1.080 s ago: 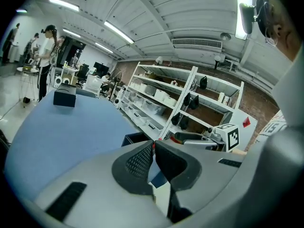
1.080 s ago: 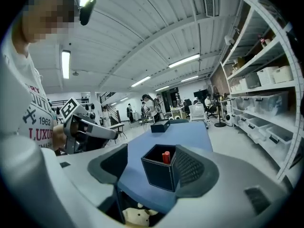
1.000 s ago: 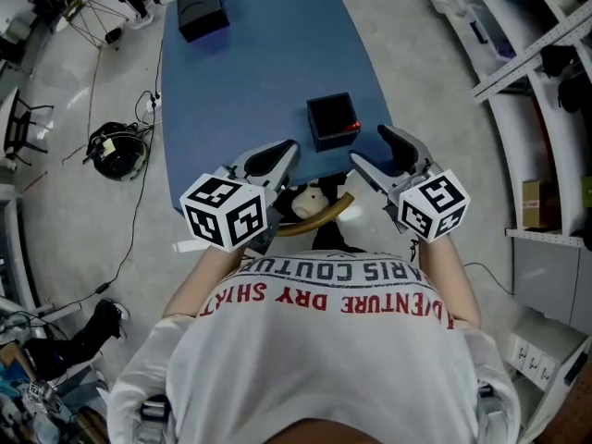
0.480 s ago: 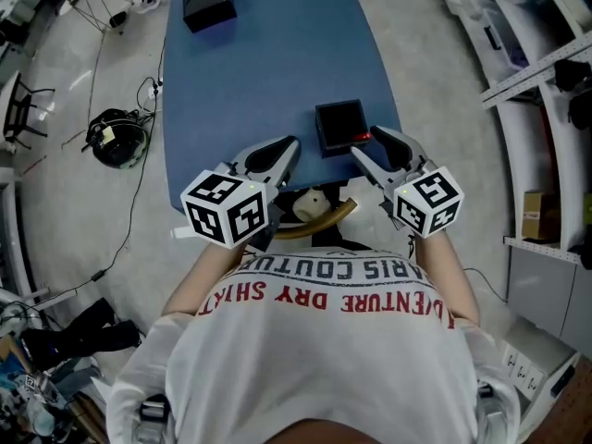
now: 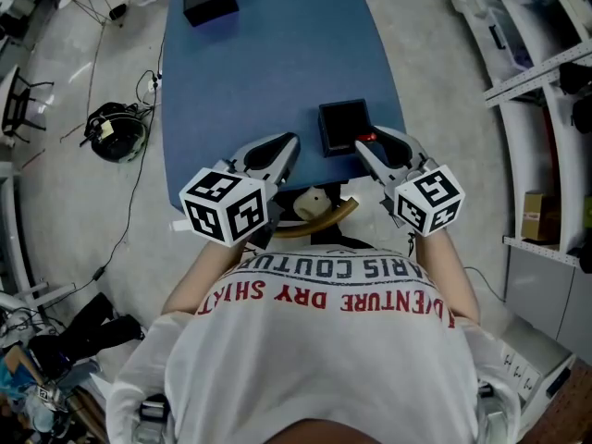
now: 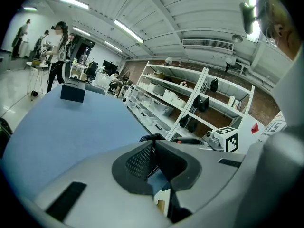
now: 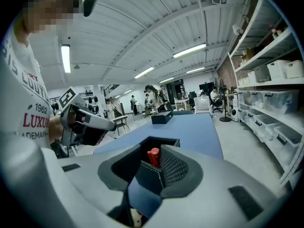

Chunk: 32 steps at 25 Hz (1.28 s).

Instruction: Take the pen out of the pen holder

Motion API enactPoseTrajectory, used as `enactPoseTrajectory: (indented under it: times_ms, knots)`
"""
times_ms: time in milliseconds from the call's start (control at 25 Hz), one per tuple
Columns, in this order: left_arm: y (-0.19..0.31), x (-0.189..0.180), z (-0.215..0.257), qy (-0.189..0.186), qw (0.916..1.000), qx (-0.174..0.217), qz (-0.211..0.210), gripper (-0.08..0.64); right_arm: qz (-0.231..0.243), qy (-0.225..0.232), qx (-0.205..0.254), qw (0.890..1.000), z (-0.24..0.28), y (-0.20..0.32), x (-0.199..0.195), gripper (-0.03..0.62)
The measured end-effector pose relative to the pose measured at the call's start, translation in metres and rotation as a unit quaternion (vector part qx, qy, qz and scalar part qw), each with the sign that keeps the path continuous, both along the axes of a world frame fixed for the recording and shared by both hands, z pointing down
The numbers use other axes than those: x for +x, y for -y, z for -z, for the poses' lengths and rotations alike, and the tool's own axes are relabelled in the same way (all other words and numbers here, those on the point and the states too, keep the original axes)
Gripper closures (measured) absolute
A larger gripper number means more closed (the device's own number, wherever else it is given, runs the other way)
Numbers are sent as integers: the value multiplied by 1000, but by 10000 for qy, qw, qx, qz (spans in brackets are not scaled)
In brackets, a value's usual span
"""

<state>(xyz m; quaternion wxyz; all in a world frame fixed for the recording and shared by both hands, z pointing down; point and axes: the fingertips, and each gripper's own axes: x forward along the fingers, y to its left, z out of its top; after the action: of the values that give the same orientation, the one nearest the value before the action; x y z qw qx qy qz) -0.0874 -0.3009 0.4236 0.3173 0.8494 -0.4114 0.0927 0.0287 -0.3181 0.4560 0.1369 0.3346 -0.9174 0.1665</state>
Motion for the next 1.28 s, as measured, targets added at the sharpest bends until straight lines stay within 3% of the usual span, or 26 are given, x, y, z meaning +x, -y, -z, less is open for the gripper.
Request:
enactPoseTrajectory:
  times_ms: [320, 1280]
  knots:
    - [4, 2, -4, -5, 10000, -23, -36, 522, -112, -32, 8, 9999, -4, 3, 4, 499]
    - [-7, -2, -6, -34, 9999, -59, -81, 522, -257, 5, 177, 9995, 11, 8, 5, 518]
